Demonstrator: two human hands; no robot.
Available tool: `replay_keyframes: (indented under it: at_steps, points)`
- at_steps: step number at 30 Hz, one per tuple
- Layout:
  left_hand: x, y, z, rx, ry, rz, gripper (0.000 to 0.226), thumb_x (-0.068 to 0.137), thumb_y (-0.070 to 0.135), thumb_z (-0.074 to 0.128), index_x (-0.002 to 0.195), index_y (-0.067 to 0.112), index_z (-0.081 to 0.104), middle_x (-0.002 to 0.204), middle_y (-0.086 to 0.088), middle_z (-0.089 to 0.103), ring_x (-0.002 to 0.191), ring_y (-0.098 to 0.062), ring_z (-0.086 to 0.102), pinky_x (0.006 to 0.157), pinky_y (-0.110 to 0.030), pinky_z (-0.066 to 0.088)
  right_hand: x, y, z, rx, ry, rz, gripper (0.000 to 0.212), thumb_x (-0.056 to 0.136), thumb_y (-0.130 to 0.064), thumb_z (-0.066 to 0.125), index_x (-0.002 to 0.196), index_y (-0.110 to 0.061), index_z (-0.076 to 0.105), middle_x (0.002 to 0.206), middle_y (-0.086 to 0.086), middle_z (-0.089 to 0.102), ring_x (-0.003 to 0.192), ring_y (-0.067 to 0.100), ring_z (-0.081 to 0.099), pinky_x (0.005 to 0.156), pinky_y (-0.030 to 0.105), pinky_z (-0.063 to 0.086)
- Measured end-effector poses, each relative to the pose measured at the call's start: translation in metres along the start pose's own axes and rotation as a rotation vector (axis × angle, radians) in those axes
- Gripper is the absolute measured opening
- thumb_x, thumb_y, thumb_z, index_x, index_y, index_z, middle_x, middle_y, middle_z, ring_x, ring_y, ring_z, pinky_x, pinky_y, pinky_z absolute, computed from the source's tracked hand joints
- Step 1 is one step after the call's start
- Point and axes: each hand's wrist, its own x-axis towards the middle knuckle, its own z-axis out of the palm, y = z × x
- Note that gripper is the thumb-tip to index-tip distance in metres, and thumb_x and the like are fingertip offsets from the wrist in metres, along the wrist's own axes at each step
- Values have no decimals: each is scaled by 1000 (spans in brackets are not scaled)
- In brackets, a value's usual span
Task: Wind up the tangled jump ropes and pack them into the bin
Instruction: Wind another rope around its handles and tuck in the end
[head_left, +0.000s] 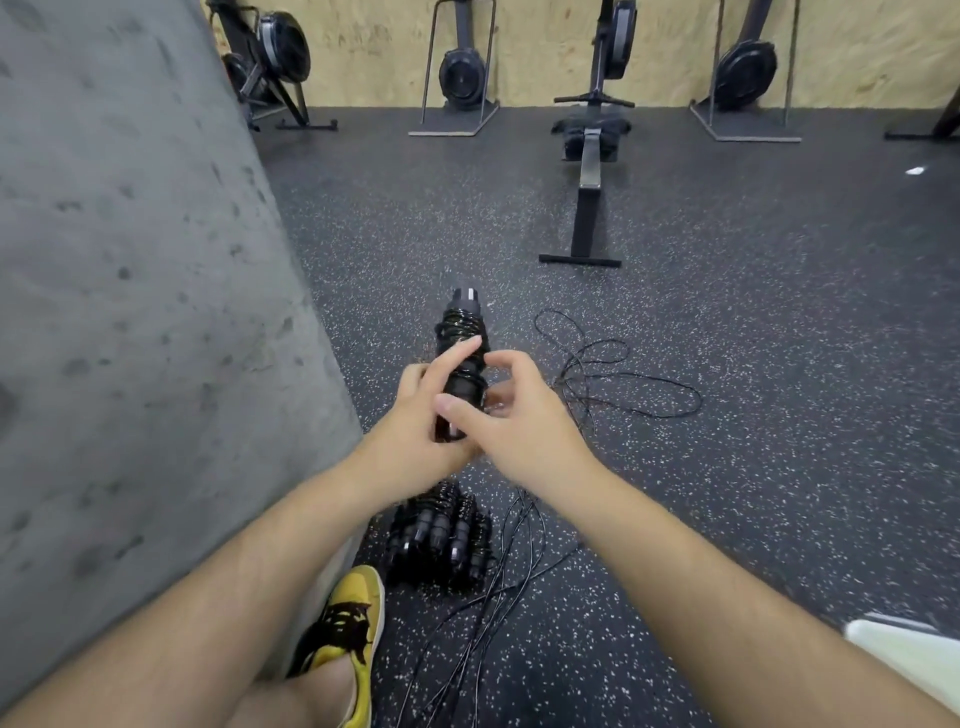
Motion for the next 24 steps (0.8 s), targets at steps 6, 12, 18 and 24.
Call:
replay_keyframes:
  at_steps: [6,12,18,24]
  points:
    - [17,-51,-3,-139,16,-92,92,69,26,81,139,63,34,138,-1,39,127,-17,54,104,-43,51,54,49,29,258,-82,228,60,75,-26,77,127,-20,47,110,1,69,91,16,68,86,41,56]
    - [17,-103,25,-113,-28,-226,84,83,-8,69,149,32,36,139,-4,38,95,-11,65,75,-17,52,89,100,70,222,-70,373,56,72,-25,83,116,-20,48,112,0,66,100,20,68,89,49,57]
    - [-4,-169,74,-158,33,-602,69,72,14,57,138,29,49,122,1,59,106,-18,62,102,-42,50,75,170,136,233,-83,628,55,74,-16,81,115,-21,44,108,2,64,97,23,67,88,48,58]
    - [-88,-239,148,20,110,-896,41,91,22,55,133,20,56,130,-3,48,109,-21,54,103,-34,44,-9,270,232,176,-20,738,43,70,-30,70,104,-40,45,87,-11,70,95,20,65,86,43,55]
